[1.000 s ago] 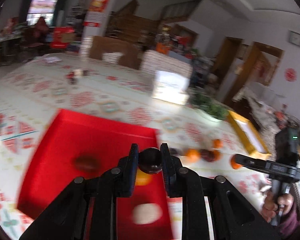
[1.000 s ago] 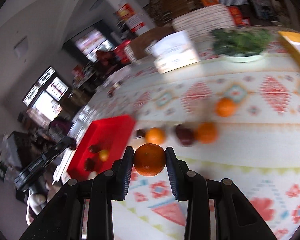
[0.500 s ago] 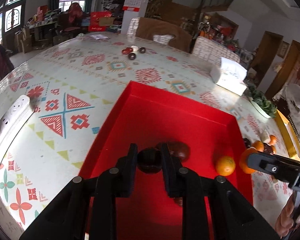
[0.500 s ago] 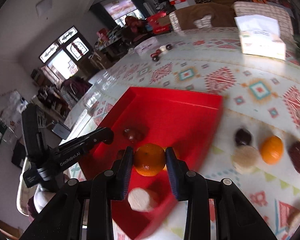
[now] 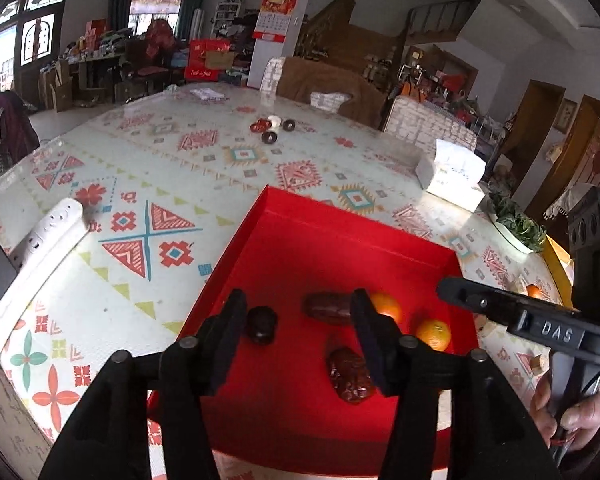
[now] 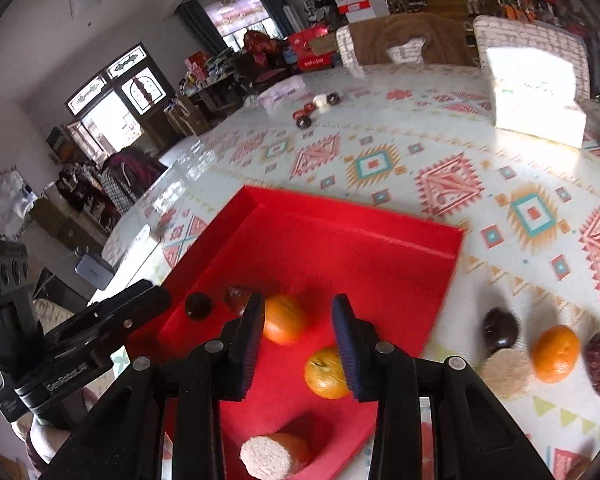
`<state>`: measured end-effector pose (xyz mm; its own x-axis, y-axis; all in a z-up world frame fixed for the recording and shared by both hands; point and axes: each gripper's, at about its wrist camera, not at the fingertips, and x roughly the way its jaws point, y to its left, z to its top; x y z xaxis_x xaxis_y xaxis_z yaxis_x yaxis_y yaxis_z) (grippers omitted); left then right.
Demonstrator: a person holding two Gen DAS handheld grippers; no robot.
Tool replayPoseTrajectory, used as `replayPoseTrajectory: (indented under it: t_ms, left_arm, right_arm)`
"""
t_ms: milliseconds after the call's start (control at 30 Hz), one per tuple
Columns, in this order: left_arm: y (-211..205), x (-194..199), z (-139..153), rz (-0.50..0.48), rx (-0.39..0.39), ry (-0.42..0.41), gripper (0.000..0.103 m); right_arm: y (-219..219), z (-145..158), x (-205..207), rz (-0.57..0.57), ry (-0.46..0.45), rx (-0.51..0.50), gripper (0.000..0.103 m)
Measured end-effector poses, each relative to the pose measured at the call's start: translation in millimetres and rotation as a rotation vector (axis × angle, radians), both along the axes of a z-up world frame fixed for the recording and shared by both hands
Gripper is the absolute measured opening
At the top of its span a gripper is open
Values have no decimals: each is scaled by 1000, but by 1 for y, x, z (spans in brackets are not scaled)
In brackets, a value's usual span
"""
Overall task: Organize fruits
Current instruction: 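Withdraw both open tools from the red tray toward the remaining fruit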
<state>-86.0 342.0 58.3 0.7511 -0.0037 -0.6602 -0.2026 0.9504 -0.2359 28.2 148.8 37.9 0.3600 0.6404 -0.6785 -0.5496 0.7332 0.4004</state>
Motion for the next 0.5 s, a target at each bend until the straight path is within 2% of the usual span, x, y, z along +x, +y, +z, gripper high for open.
replayPoseTrajectory:
  t_ms: [200,300,367,433,500]
  left_arm:
    - [-21,-10,15,-34,20,-35,58]
    - [-31,-16,21,-53,19,-48,61]
    - [-39,-20,24,-65,14,-55,61]
    - [-47,-23,24,-80,5,-59,61]
    - [-58,-26,24,-102,-1,-55,61]
  right_arm:
    - [-32,21,-12,-39,-23,3,40]
    - [-49,46,-37,-42,-42,-25,40]
    - [-59,73,-66,-26,-62,-28,40]
    - [-65,109,-106,3,-120,-55,41]
    - [-67,138,-145,40,-184,-68,53]
